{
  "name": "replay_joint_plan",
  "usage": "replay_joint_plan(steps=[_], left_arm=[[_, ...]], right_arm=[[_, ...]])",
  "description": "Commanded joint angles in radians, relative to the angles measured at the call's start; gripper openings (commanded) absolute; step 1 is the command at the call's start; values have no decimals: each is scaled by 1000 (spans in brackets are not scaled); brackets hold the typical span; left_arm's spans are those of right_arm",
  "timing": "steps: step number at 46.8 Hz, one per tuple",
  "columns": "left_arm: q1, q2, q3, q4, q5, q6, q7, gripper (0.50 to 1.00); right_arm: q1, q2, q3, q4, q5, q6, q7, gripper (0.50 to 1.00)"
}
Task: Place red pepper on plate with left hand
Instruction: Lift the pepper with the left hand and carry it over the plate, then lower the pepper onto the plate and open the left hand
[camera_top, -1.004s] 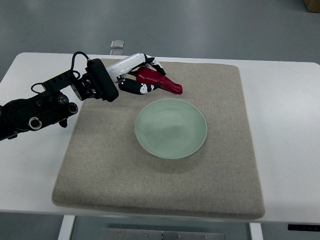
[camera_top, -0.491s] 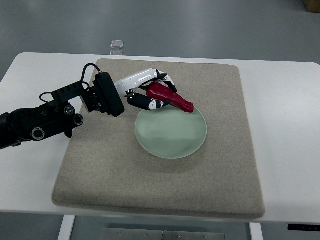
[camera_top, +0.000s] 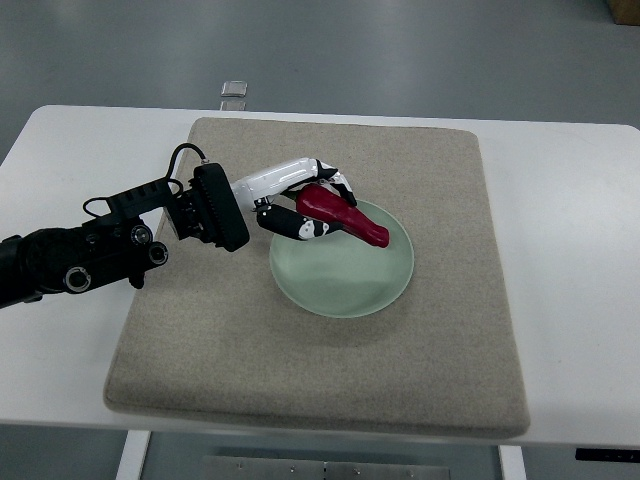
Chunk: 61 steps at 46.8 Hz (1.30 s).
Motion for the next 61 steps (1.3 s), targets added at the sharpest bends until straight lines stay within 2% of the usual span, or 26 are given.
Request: replay_joint_plan(steps=[1,44,53,56,59,61], left_arm=[[10,-1,0,0,0,0,-2,500],[39,-28,5,1,-11,9,-4,500],[39,-28,0,1,-22,14,-27,500],[39,-28,-1,1,-23,14,-29,544],[39,-28,0,1,-25,14,-29,561],[40,-28,-1,1,-25,14,-29,606]], right_arm=[[0,0,0,0,0,0,0,932],[0,0,0,0,0,0,0,932],[0,0,0,0,0,0,0,932],[0,0,0,0,0,0,0,932],[0,0,0,0,0,0,0,932],[0,0,0,0,0,0,0,932]])
